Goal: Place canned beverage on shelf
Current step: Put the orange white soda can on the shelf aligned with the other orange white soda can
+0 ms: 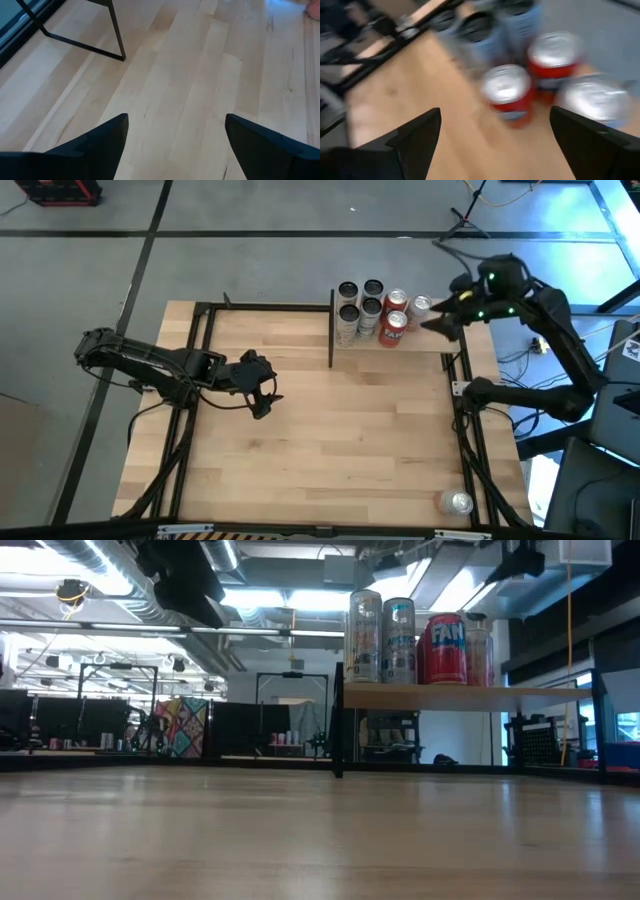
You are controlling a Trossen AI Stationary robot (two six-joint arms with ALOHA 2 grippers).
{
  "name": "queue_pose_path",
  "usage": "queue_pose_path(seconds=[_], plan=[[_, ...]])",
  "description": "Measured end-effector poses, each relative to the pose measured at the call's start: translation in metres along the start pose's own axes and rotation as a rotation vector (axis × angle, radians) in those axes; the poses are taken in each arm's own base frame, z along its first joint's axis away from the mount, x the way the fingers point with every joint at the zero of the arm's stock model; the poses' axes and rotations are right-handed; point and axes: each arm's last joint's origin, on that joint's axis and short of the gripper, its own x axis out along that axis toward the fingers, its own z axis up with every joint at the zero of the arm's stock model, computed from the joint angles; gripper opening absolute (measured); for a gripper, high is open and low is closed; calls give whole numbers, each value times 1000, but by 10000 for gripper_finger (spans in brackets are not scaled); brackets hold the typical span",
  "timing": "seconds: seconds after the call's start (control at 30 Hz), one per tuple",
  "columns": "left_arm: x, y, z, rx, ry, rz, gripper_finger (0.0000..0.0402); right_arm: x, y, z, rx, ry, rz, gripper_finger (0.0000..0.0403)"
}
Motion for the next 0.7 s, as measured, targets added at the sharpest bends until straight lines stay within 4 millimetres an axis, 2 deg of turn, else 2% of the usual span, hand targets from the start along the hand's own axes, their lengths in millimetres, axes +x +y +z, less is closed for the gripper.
queue_pose_path(seconds=[0.17, 0.4, 0.57, 0.7], plan=[[0, 0, 0, 0, 0, 0, 329, 12, 30, -2, -31, 44, 63, 359], [0, 0, 0, 0, -2, 4, 329, 38, 73, -7, -47, 126, 125, 359], [0, 0, 1, 4, -30, 52, 329, 54, 101, -16, -32, 227, 189, 359], [0, 0, 0, 20, -24, 39, 329, 59, 121, -27, 7, 306, 229, 359]])
